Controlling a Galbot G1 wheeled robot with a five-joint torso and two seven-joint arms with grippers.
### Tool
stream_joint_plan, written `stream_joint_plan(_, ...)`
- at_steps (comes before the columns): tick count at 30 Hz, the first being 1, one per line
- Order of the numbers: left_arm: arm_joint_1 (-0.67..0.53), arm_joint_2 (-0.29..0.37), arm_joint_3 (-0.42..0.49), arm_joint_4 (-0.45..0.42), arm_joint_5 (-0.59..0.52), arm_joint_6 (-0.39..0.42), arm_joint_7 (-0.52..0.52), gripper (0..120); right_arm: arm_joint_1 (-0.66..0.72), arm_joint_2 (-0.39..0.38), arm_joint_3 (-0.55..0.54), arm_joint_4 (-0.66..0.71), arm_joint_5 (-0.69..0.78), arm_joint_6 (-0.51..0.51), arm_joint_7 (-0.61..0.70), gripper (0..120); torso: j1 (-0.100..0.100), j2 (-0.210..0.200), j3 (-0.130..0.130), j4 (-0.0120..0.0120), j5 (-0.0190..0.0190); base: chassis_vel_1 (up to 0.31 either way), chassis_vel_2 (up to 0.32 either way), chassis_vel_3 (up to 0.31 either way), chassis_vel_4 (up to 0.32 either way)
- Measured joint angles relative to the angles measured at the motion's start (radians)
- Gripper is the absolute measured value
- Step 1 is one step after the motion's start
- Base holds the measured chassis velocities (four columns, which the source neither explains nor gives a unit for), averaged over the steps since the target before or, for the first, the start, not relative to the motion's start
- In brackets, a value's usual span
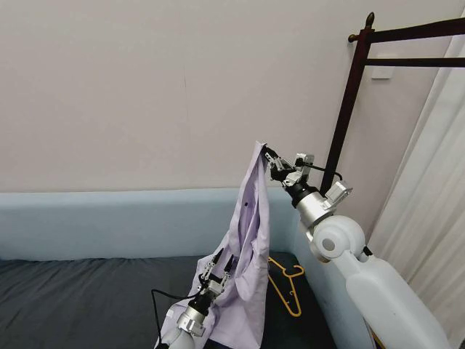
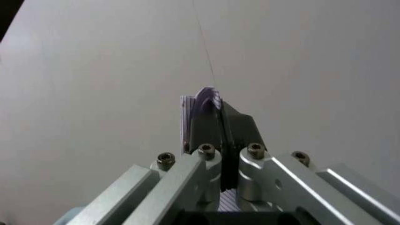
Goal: Pick up the clothes from the sofa and hang them on the clothes hanger.
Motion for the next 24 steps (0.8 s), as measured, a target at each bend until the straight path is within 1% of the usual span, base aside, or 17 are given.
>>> stream_joint_plan(2,-0.010,-0.010,0.000,0.016,0.037,0.006,0.000,70,0.000,0.000,0.001,0.000,0.000,0.000,0.000,0,0.000,0.000,0.000,0.0000,0.0001,0.000,0.000,0.000,0.000)
stream_joint_plan(3,-0.010,-0.010,0.000,0.016,0.037,0.006,0.000,70,0.000,0.000,0.001,0.000,0.000,0.000,0.000,0,0.000,0.000,0.000,0.0000,0.0001,0.000,0.000,0.000,0.000)
stream_joint_plan(4,-0.013,-0.014,0.000,0.024,0.057,0.015,-0.004,77,0.000,0.000,0.002,0.000,0.000,0.000,0.000,0,0.000,0.000,0.000,0.0000,0.0000,0.000,0.000,0.000,0.000)
stream_joint_plan(6,-0.019,-0.018,-0.001,0.035,0.090,0.040,-0.023,85,0.000,0.000,0.003,0.001,0.000,0.000,0.001,0,0.000,0.000,0.000,0.0000,0.0001,0.000,0.000,0.000,0.000)
stream_joint_plan(7,-0.019,-0.018,-0.001,0.035,0.090,0.040,-0.023,85,0.000,0.000,0.003,0.001,0.000,0.000,0.001,0,0.000,0.000,0.000,0.0000,0.0001,0.000,0.000,0.000,0.000)
stream_joint_plan(10,-0.023,-0.020,-0.001,0.044,0.137,0.083,-0.062,97,-0.001,0.002,0.004,0.004,0.000,0.000,0.001,0,0.000,0.000,0.000,0.0001,0.0000,0.000,0.000,0.000,0.000)
stream_joint_plan(11,-0.025,-0.021,-0.001,0.047,0.146,0.094,-0.076,99,-0.002,0.002,0.004,0.005,0.000,0.000,0.001,0,0.000,0.000,0.000,0.0001,0.0000,0.000,0.000,0.000,0.000)
stream_joint_plan(16,-0.029,-0.022,-0.001,0.048,0.160,0.108,-0.107,100,-0.004,0.003,0.005,0.007,0.000,0.000,0.002,0,0.000,0.000,0.000,0.0000,0.0000,0.000,0.000,0.000,0.000)
stream_joint_plan(19,-0.020,0.001,0.002,0.007,0.155,0.099,-0.118,100,-0.004,-0.003,0.009,0.007,0.000,0.000,0.002,0,0.000,0.000,0.000,-0.0001,0.0000,0.000,0.000,0.000,0.000)
stream_joint_plan(24,-0.009,0.027,0.010,-0.024,0.142,0.086,-0.118,100,-0.004,-0.004,0.011,0.008,0.000,0.001,0.003,0,0.000,0.000,0.000,0.0002,0.0000,0.000,0.000,0.000,0.000)
